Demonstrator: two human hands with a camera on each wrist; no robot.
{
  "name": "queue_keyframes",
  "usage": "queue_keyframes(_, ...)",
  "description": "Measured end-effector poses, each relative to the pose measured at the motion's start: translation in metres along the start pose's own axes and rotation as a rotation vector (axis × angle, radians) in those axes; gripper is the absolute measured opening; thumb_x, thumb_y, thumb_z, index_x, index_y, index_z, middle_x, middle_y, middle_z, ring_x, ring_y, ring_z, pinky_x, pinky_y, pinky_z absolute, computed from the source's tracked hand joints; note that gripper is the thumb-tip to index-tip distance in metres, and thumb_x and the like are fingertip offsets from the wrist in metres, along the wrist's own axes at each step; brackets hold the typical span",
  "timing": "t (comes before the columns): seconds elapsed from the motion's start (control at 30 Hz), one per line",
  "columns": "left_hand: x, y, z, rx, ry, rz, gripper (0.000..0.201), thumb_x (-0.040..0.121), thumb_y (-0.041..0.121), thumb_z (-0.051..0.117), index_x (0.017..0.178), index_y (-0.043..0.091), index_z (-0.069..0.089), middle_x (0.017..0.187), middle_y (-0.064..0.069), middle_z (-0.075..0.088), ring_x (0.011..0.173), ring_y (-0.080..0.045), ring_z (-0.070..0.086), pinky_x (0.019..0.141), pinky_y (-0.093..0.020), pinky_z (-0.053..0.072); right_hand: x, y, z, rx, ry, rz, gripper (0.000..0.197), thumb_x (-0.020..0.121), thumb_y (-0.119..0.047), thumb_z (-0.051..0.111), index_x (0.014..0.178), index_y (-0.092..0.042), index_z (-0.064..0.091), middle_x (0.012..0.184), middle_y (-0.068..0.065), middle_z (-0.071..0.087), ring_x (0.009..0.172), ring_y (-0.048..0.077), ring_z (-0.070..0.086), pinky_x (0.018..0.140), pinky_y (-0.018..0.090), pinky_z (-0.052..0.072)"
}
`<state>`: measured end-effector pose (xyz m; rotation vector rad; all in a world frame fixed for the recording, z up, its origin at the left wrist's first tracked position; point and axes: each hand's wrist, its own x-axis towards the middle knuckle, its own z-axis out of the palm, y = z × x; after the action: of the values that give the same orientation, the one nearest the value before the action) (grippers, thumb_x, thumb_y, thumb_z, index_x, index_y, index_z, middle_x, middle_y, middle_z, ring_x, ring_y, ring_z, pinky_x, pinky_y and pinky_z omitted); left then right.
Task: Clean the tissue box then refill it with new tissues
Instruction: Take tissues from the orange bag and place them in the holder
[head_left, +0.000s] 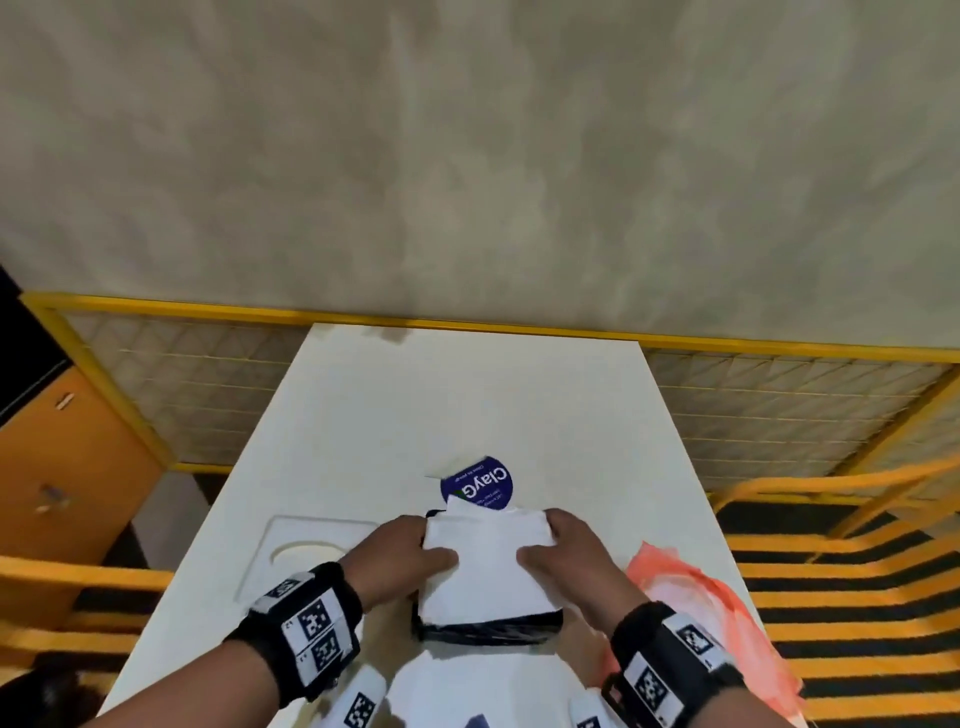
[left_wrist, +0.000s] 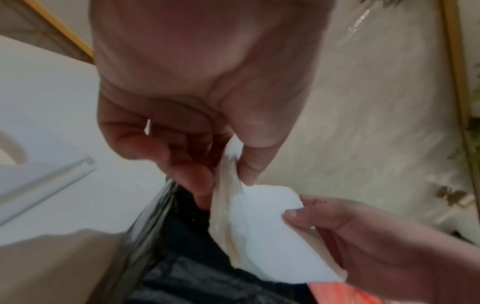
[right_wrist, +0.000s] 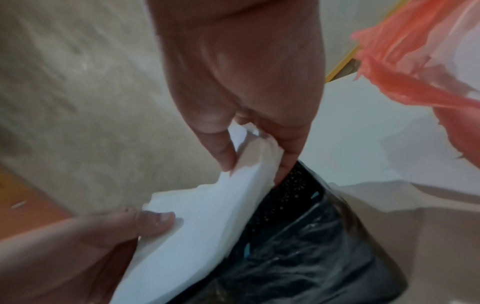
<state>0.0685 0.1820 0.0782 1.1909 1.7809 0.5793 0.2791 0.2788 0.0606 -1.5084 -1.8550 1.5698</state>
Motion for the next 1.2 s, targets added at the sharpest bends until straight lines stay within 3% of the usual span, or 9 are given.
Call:
queue_keyframes(0.23,0.024,-0.013,0.008,0.581,0.105,-0.064,0.031,0.086,0.056,0.051,0.097,0.029,0.059,0.102,0.009,0.066,0.093,-0.015,0.061,0.072,-0.029,0.046,0.008,-0.002,0.008,-0.401,0.016,-0.044,0.036,0.083,-0.021,0.060,0.118,-0.017,0.057,0.114,-0.001,0.064,0.090,0.012,0.054,0.058,0.008,0.035)
queue_keyframes(0.4,0.027,-0.008,0.007,0.686,0.204,-0.016,0.032,0.089,0.058,0.051,0.094,0.026,0.053,0.093,0.008,0.062,0.087,-0.017,0.060,0.062,-0.029,0.038,-0.002,-0.008,0.014,-0.674,0.013,-0.123,0.063,0.087,-0.030,0.057,0.143,-0.015,0.033,0.124,0.008,0.056,0.111,0.025,0.055,0.076,0.029,0.042)
queue_keyframes(0.5,0.028,-0.006,0.011,0.770,0.240,0.117,0.029,0.092,0.049,0.050,0.108,0.024,0.053,0.105,0.002,0.063,0.096,-0.022,0.061,0.071,-0.031,0.043,-0.006,-0.012,0.014,-0.907,0.107,-0.220,0.064,0.090,-0.032,0.054,0.148,-0.024,0.027,0.130,0.004,0.047,0.116,0.029,0.049,0.083,0.036,0.045)
queue_keyframes(0.6,0.031,-0.007,0.021,0.898,0.118,0.251,0.025,0.093,0.037,0.051,0.114,0.025,0.057,0.116,0.002,0.063,0.108,-0.025,0.059,0.090,-0.037,0.036,-0.002,-0.011,0.017,-1.147,0.096,-0.319,0.034,0.091,-0.025,0.050,0.125,-0.025,0.051,0.117,0.001,0.055,0.109,0.028,0.053,0.087,0.043,0.034)
queue_keyframes(0.73,0.037,-0.020,0.034,1.115,-0.139,0.272,0.026,0.091,0.028,0.050,0.111,0.018,0.064,0.108,-0.005,0.064,0.106,-0.033,0.058,0.106,-0.057,0.017,0.009,0.007,0.026,-1.333,-0.183,-0.257,0.021,0.086,-0.013,0.047,0.101,-0.019,0.060,0.101,0.006,0.060,0.099,0.032,0.058,0.102,0.073,0.000)
queue_keyframes(0.93,0.047,-0.017,0.043,1.203,-0.217,0.202,0.021,0.093,0.025,0.049,0.101,0.018,0.067,0.111,-0.007,0.064,0.106,-0.036,0.060,0.109,-0.073,-0.007,0.016,0.014,0.032,-1.379,-0.265,-0.224,0.016,0.081,-0.007,0.044,0.085,-0.018,0.054,0.081,0.006,0.053,0.097,0.032,0.060,0.099,0.076,-0.014)
queue_keyframes(1.07,0.049,-0.017,0.044,1.247,-0.239,0.193,0.021,0.095,0.026,0.048,0.102,0.018,0.066,0.114,-0.004,0.063,0.110,-0.037,0.058,0.107,-0.074,-0.010,0.016,0.017,0.022,-1.171,-0.258,-0.259,0.017,0.087,-0.016,0.045,0.094,-0.022,0.060,0.096,0.003,0.062,0.103,0.029,0.059,0.106,0.070,-0.002)
queue_keyframes(1.13,0.050,-0.019,0.044,1.243,-0.212,0.209,0.021,0.095,0.027,0.046,0.102,0.021,0.065,0.111,-0.002,0.063,0.110,-0.036,0.057,0.106,-0.074,-0.008,0.008,0.018,0.010,-0.854,-0.146,-0.328,0.026,0.091,-0.022,0.046,0.110,-0.025,0.063,0.112,-0.001,0.063,0.107,0.021,0.058,0.111,0.052,0.025)
queue_keyframes(1.2,0.052,-0.022,0.044,1.189,-0.129,0.270,0.018,0.092,0.028,0.045,0.098,0.023,0.062,0.103,0.003,0.062,0.102,-0.031,0.060,0.105,-0.070,0.001,-0.004,0.019,-0.014,-0.532,0.122,-0.389,0.021,0.089,-0.017,0.049,0.102,-0.021,0.066,0.101,-0.004,0.065,0.095,0.014,0.059,0.089,0.034,0.046)
